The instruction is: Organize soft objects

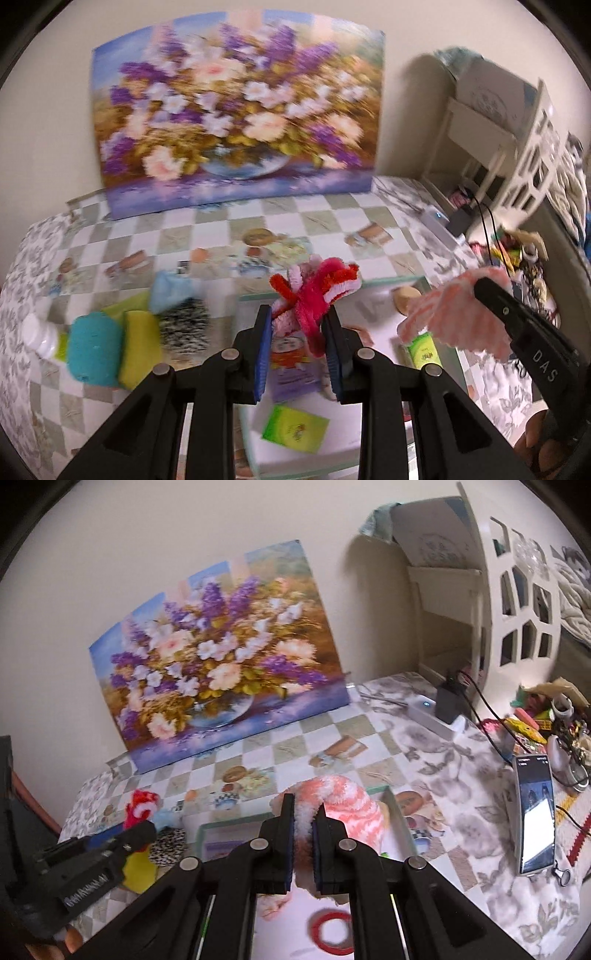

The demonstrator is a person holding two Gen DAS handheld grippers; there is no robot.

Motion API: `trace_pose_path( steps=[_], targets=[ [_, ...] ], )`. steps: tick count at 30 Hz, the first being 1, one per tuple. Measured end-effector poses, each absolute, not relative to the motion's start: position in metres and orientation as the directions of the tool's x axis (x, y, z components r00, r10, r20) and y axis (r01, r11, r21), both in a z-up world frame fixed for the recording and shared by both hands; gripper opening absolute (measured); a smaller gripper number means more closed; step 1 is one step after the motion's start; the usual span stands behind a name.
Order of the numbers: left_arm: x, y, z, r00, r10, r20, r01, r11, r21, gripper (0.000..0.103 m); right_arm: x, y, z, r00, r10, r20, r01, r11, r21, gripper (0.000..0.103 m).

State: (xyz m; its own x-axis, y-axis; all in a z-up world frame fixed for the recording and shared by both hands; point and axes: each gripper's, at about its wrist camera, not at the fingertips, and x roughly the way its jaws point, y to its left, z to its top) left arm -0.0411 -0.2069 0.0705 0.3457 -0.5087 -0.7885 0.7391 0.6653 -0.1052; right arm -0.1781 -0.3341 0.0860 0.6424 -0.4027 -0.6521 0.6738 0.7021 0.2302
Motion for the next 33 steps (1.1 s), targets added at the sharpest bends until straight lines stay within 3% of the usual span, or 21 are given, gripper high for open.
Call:
trace_pose_path(
  steps=[4, 14, 26, 27, 30, 33],
  targets=[
    [-0.05, -0.232, 0.048, 0.305, -0.497, -0.812, 0.776, 0.624, -0.09, 0.028, -0.175, -0.343, 0.071, 0.606, -0.402, -0.686, 0.693, 0.691, 0.207, 0.008],
    [-0.059, -0.262, -0.01, 0.214, -0.436, -0.874, 0.818, 0.569, -0.083, 0.029, -0.162, -0.357, 0.001, 0.496, -0.249, -0.831, 0.702, 0.678, 0.216, 0.008],
    [-0.061, -0.268, -0.039, 0.182, -0.387, -0.904, 0.823, 0.563, -0.076, 0.029, -0.157, -0.349, -0.029, 0.396, -0.178, -0.901, 0.709, 0.683, 0.177, 0.012],
    [-0.06, -0.268, -0.039, 0.181, -0.387, -0.904, 0.823, 0.563, -0.076, 0.03, -0.156, -0.349, -0.031, 0.39, -0.172, -0.905, 0.709, 0.683, 0.176, 0.012],
    [-0.06, -0.266, -0.038, 0.178, -0.387, -0.905, 0.821, 0.565, -0.081, 0.049, -0.157, -0.349, -0.035, 0.376, -0.161, -0.912, 0.709, 0.684, 0.171, 0.012],
    [-0.058, -0.264, -0.035, 0.176, -0.387, -0.905, 0.816, 0.572, -0.086, 0.054, -0.157, -0.347, -0.034, 0.376, -0.162, -0.912, 0.705, 0.689, 0.168, 0.012]
  ],
)
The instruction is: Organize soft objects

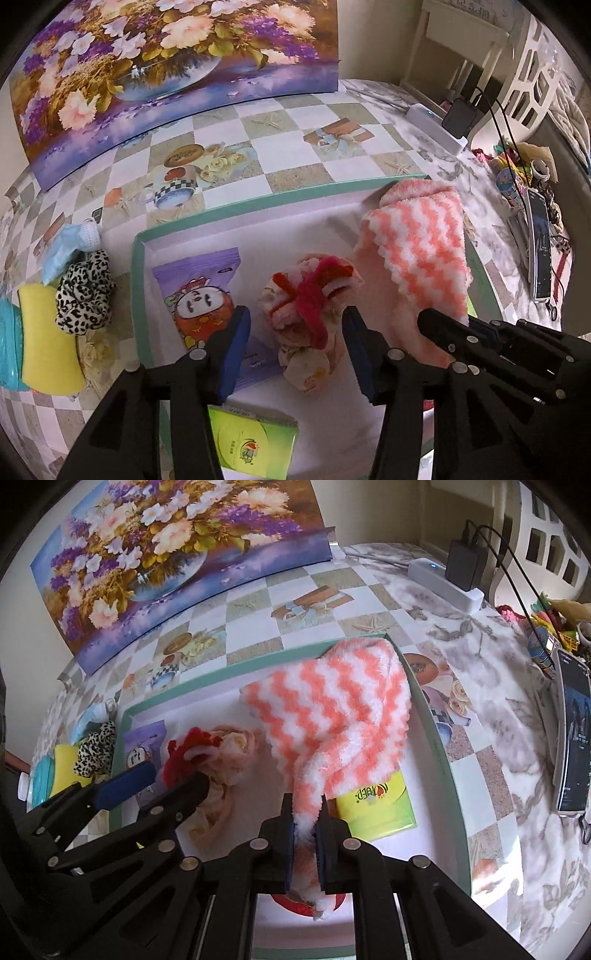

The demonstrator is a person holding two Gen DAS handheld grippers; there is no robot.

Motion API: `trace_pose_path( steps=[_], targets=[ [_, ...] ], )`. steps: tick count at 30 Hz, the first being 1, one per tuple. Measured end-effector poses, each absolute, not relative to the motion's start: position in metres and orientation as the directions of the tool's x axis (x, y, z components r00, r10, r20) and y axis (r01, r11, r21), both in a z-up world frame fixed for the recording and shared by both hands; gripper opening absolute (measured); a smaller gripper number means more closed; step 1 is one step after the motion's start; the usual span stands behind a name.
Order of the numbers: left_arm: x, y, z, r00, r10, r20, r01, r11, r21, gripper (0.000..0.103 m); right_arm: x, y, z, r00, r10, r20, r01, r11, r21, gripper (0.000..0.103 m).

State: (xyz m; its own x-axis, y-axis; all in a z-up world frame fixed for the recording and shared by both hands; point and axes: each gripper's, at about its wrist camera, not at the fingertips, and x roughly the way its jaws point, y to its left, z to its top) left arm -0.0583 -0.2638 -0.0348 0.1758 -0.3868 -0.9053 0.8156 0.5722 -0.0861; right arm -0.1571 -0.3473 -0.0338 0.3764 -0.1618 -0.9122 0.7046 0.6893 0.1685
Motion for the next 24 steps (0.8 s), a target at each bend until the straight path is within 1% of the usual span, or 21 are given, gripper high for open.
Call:
trace_pose_path(
  steps=[3, 4, 5, 7, 9, 12, 14, 15, 16, 17, 18, 20, 23, 24],
  targets=[
    [-0.054, -0.259, -0.029, 0.164, -0.392, -0.906, 0.799, 0.591, -0.111, 0.058, -0.157, -0.345, -0.029, 0.382, -0.168, -0.909, 0.698, 0.697, 0.164, 0.013],
    [-0.052, -0.256, -0.026, 0.166, -0.393, -0.905, 0.793, 0.599, -0.114, 0.058, -0.158, -0.343, -0.027, 0.384, -0.172, -0.907, 0.695, 0.701, 0.161, 0.017],
    [-0.051, -0.254, -0.023, 0.169, -0.394, -0.903, 0.788, 0.604, -0.116, 0.058, -0.158, -0.342, -0.025, 0.388, -0.177, -0.905, 0.693, 0.703, 0.16, 0.019],
    [-0.048, -0.249, -0.016, 0.182, -0.396, -0.9, 0.777, 0.619, -0.115, 0.059, -0.158, -0.34, -0.02, 0.394, -0.188, -0.9, 0.69, 0.707, 0.154, 0.031],
    [-0.045, -0.243, -0.011, 0.193, -0.395, -0.898, 0.764, 0.635, -0.115, 0.059, -0.158, -0.338, -0.015, 0.401, -0.203, -0.893, 0.688, 0.71, 0.148, 0.036],
    [-0.037, -0.231, -0.007, 0.218, -0.368, -0.904, 0.725, 0.681, -0.102, 0.063, -0.159, -0.336, -0.009, 0.409, -0.218, -0.886, 0.689, 0.711, 0.143, 0.04],
    [-0.032, -0.225, -0.007, 0.234, -0.352, -0.906, 0.704, 0.704, -0.091, 0.065, -0.158, -0.335, -0.008, 0.408, -0.224, -0.885, 0.687, 0.714, 0.136, 0.051],
    [-0.029, -0.221, -0.007, 0.243, -0.34, -0.908, 0.692, 0.717, -0.083, 0.066, -0.157, -0.334, -0.008, 0.406, -0.224, -0.886, 0.686, 0.715, 0.133, 0.062],
    [-0.027, -0.219, -0.007, 0.248, -0.332, -0.91, 0.685, 0.725, -0.078, 0.066, -0.157, -0.333, -0.009, 0.404, -0.223, -0.887, 0.685, 0.717, 0.132, 0.065],
    [-0.026, -0.216, -0.008, 0.253, -0.324, -0.912, 0.676, 0.733, -0.073, 0.067, -0.156, -0.333, -0.01, 0.402, -0.219, -0.889, 0.682, 0.72, 0.131, 0.065],
    [-0.024, -0.213, -0.009, 0.261, -0.314, -0.913, 0.667, 0.742, -0.065, 0.069, -0.155, -0.332, -0.011, 0.4, -0.217, -0.891, 0.679, 0.723, 0.129, 0.065],
    [-0.02, -0.209, -0.011, 0.288, -0.286, -0.914, 0.646, 0.762, -0.035, 0.085, -0.153, -0.33, -0.013, 0.387, -0.218, -0.896, 0.675, 0.728, 0.115, 0.068],
    [-0.016, -0.203, -0.014, 0.318, -0.251, -0.914, 0.625, 0.781, 0.003, 0.086, -0.151, -0.328, -0.015, 0.379, -0.221, -0.899, 0.673, 0.733, 0.104, 0.074],
    [-0.014, -0.201, -0.016, 0.321, -0.245, -0.915, 0.616, 0.788, 0.004, 0.086, -0.151, -0.328, -0.016, 0.377, -0.222, -0.899, 0.673, 0.733, 0.101, 0.079]
  ],
)
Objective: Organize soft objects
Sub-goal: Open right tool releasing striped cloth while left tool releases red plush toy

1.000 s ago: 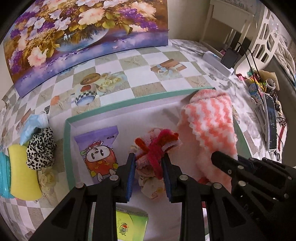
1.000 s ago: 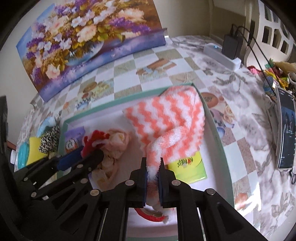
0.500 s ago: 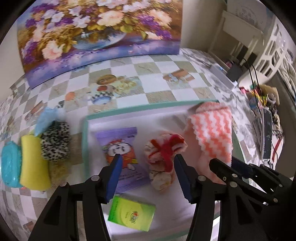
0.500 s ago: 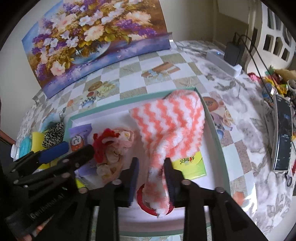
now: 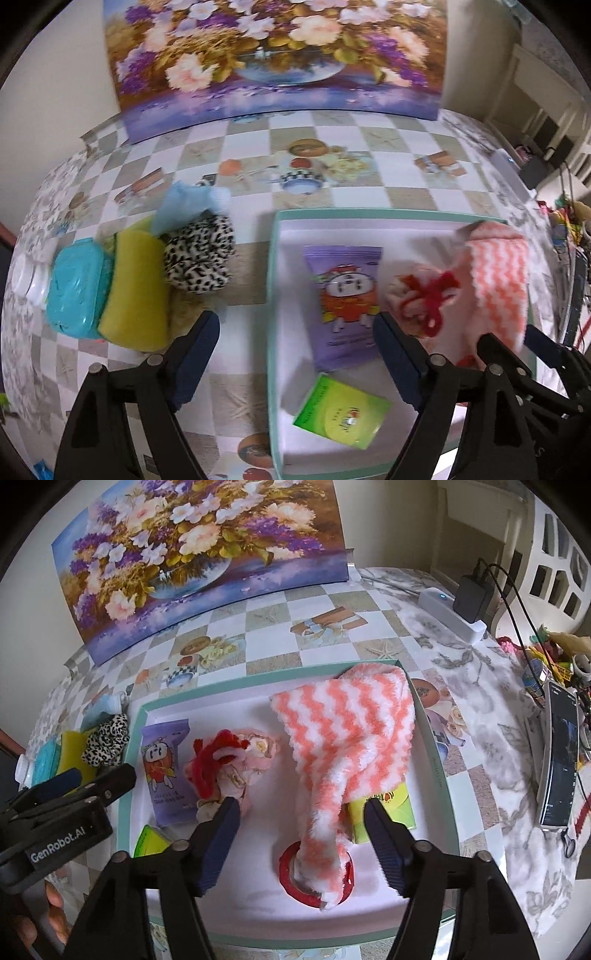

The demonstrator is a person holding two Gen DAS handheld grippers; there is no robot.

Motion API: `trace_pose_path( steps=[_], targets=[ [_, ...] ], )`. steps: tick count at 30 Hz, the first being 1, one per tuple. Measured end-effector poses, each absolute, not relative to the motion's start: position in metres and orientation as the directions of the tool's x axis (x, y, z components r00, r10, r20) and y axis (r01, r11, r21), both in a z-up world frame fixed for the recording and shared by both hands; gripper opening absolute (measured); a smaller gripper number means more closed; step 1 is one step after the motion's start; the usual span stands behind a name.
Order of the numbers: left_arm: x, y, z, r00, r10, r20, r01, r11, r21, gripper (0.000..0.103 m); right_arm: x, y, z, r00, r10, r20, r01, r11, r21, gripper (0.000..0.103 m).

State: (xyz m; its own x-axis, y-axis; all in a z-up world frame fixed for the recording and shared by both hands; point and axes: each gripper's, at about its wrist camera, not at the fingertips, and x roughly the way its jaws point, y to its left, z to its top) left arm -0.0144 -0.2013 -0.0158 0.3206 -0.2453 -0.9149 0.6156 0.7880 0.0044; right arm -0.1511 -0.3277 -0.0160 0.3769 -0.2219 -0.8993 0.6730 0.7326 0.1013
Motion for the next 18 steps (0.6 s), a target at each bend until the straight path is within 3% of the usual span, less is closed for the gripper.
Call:
trace_pose_path(
  steps=[4, 6, 18],
  targets=[
    [-0.01, -0.195, -0.016, 0.335, -0.237, -0.912, 0.591, 0.806, 0.008, 0.097, -0.15, -0.328, -0.019, 0.364, -0.228, -0.903, 0.677, 0.731, 0.088, 0.092],
    [-0.007, -0.192, -0.016, 0.34, -0.238, -0.91, 0.581, 0.814, 0.004, 0.097, -0.15, -0.328, -0.02, 0.363, -0.222, -0.905, 0.679, 0.728, 0.094, 0.102],
    [0.016, -0.158, 0.004, 0.37, -0.28, -0.886, 0.516, 0.855, -0.055, 0.099, -0.149, -0.321, 0.007, 0.414, -0.323, -0.851, 0.699, 0.712, 0.07, 0.103]
  ],
)
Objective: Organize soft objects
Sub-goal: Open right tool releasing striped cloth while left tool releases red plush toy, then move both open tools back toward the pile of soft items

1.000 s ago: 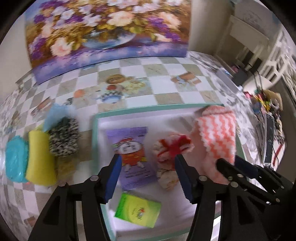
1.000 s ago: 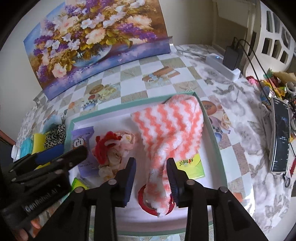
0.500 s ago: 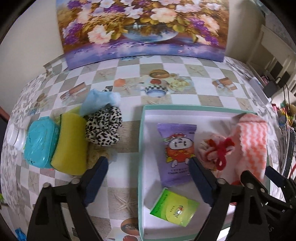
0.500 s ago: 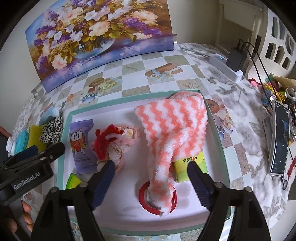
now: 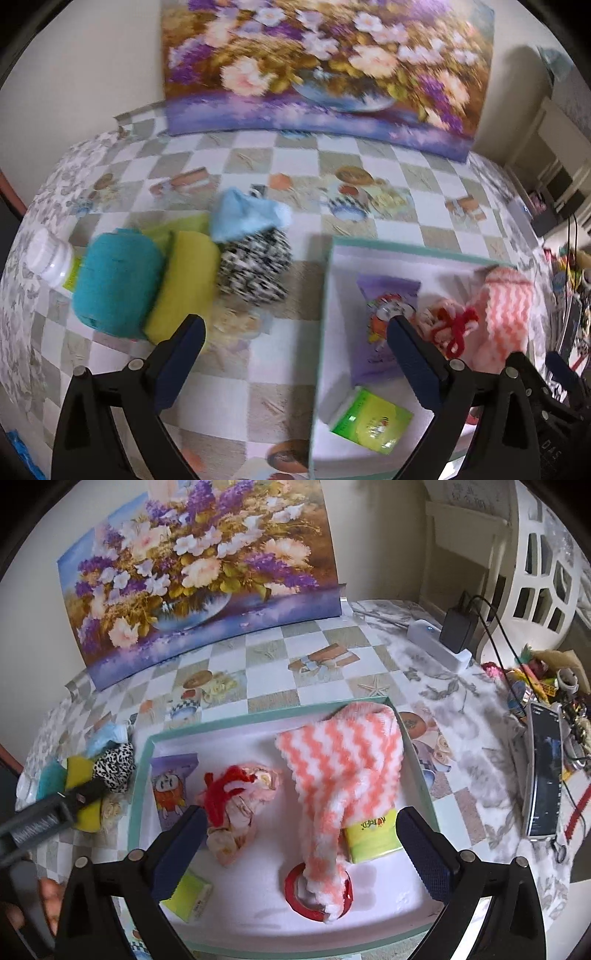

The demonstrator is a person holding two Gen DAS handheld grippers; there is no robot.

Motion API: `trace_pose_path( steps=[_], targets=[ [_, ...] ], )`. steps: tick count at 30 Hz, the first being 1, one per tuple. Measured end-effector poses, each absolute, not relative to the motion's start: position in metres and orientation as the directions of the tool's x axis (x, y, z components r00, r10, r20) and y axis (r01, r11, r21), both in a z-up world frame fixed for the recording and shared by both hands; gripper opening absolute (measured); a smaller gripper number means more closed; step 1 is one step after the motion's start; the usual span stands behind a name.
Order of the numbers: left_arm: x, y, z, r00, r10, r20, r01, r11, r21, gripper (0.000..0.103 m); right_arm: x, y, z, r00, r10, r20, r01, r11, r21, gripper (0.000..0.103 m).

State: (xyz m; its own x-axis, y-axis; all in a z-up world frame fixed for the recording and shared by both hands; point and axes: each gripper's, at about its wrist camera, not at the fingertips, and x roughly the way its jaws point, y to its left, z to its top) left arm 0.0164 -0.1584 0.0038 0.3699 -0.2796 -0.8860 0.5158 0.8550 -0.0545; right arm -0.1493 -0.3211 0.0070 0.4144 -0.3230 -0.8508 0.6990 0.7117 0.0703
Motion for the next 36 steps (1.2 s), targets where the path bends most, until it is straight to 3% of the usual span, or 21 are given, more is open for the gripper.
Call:
trace_pose_path(
  steps=[7, 20, 30, 36],
  targets=[
    [0.045, -0.117, 0.018, 0.415, -0.283, -0.865, 0.444, 0.893, -0.079, 0.101, -0.144, -0.316, 0.025, 0.437, -0.348, -0.829, 0.706, 0.705, 0.077, 0.103],
    [0.078, -0.057, 0.035, 0.42, -0.305, -0.855, 0.364, 0.919, -0.149, 0.102, -0.073, -0.253, 0.059, 0.55, -0.218, -0.806, 0.501, 0.859, 0.11, 0.103],
    [0.081, -0.041, 0.029, 0.39, -0.303, -0.869, 0.297, 0.935, -0.193, 0.101, -0.033, -0.223, 0.048, 0.538, -0.145, -0.83, 0.422, 0.899, 0.117, 0.102],
    [0.077, -0.038, 0.018, 0.343, -0.333, -0.879, 0.285, 0.928, -0.241, 0.101, -0.022, -0.215, 0.027, 0.513, -0.112, -0.851, 0.387, 0.915, 0.112, 0.094]
  ],
)
